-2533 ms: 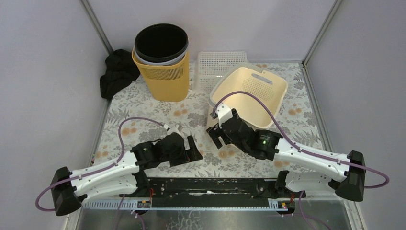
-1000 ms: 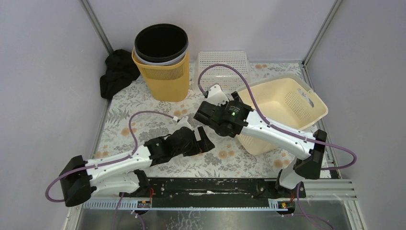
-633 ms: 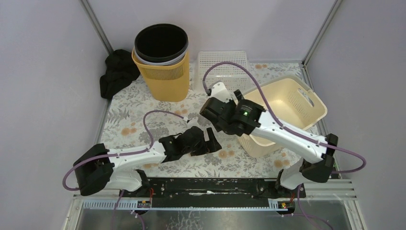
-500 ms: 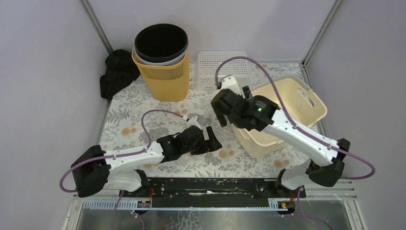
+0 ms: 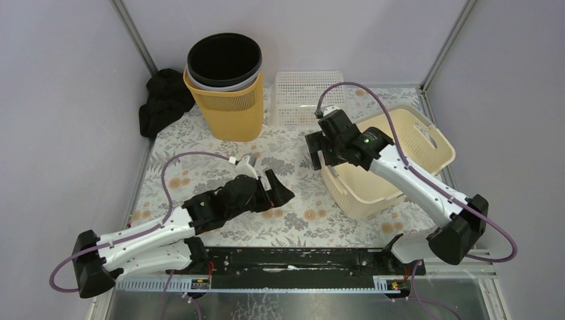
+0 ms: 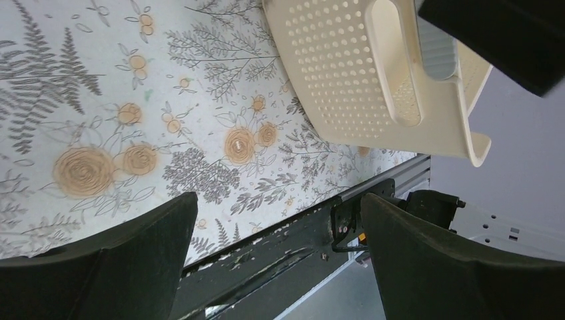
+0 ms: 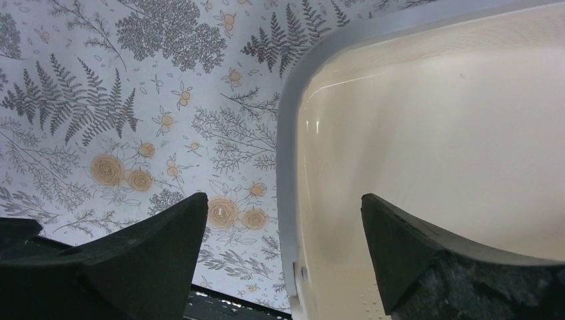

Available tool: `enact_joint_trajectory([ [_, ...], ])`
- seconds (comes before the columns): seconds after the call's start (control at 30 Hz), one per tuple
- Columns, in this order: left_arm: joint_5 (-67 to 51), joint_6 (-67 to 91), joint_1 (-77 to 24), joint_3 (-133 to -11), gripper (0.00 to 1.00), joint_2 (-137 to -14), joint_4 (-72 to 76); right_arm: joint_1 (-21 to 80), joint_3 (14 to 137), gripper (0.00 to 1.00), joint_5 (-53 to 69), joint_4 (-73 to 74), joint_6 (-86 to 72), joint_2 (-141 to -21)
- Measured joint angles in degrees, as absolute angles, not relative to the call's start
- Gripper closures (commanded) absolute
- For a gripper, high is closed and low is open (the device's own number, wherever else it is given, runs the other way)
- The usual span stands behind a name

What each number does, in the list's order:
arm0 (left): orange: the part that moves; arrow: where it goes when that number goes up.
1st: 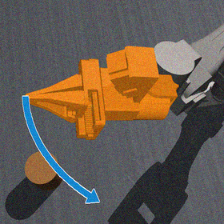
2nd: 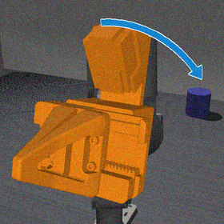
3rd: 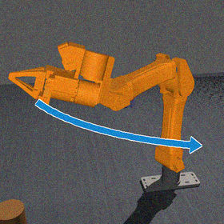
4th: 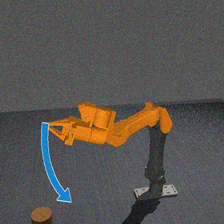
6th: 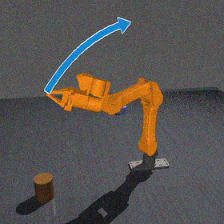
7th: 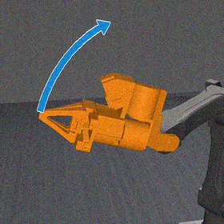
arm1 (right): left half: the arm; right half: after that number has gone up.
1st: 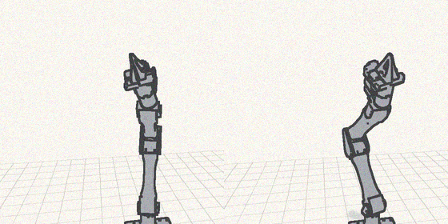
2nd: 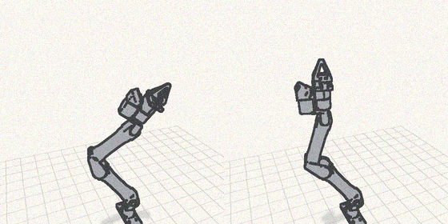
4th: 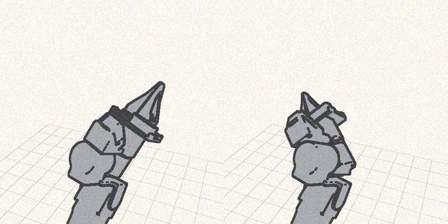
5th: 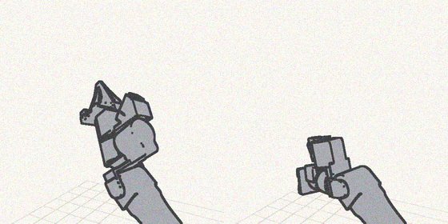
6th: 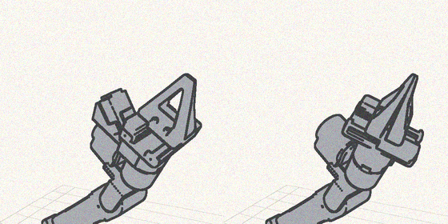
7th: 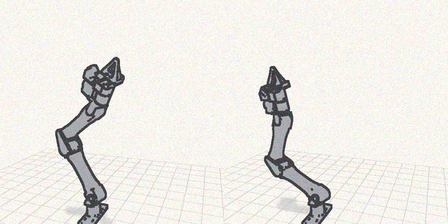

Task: Turn the large container upside down
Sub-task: Adjust the container at the center of the board.

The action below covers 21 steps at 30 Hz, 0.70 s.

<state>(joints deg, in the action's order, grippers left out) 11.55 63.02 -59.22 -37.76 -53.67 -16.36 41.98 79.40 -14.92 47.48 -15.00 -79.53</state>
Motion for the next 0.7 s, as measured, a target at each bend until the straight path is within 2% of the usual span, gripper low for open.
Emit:
enact_joint_trajectory([
  [0.37, 14.0, 64.8, -59.2, -34.8, 0.0, -42.5, -24.1, 40.0, 76.2, 0.58, -7.9, 40.9, -13.9, -86.5],
  [0.57, 14.5, 65.0, -59.2, -34.3, 0.0, -42.8, -25.3, 39.4, 79.4, 0.62, -3.9, 39.9, -13.9, -91.7],
  [0.63, 14.6, 64.9, -59.2, -34.3, 0.0, -42.9, -25.5, 39.4, 80.9, 0.68, -1.8, 39.4, -14.1, -93.4],
  [0.7, 14.7, 65.0, -59.2, -34.3, 0.0, -42.9, -25.5, 39.4, 82.3, 0.68, 0.1, 39.1, -14.4, -94.7],
])
